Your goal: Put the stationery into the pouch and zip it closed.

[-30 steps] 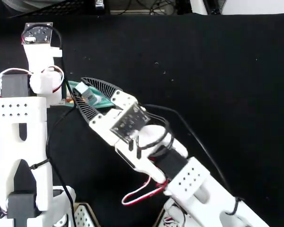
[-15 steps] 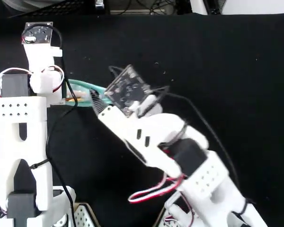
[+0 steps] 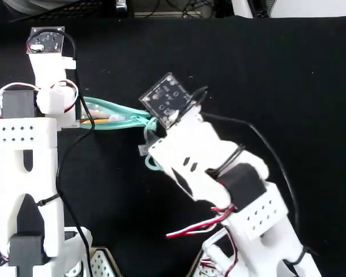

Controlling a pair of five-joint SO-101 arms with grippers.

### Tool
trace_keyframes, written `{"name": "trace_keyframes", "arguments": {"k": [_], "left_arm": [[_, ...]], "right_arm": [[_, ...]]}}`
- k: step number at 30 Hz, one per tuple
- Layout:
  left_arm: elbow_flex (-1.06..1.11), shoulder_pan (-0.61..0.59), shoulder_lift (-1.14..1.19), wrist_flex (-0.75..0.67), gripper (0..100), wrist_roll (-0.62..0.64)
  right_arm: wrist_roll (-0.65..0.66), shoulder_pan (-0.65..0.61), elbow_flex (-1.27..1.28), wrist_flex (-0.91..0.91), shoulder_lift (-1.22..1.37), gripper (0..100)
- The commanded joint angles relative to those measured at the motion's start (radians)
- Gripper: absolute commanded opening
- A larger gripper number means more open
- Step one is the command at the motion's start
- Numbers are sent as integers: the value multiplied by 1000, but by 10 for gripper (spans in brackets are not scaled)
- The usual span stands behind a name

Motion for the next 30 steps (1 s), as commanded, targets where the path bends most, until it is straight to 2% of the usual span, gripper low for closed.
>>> {"name": "trace_keyframes", "arguments": {"k": [1, 6, 14, 19, 30], "left_arm": [[7, -10, 0, -14, 29, 2], [7, -12, -2, -12, 29, 2], [7, -15, -8, -11, 29, 2], [7, -15, -8, -11, 29, 2], [7, -15, -8, -11, 29, 2]], "right_arm": [[-8, -44, 22, -3, -1, 219], [-9, -124, 47, -66, 7, 222], [-9, -20, 234, -358, 7, 221], [-9, 40, 282, -373, -1, 220], [-11, 31, 292, -508, 7, 219]]}}
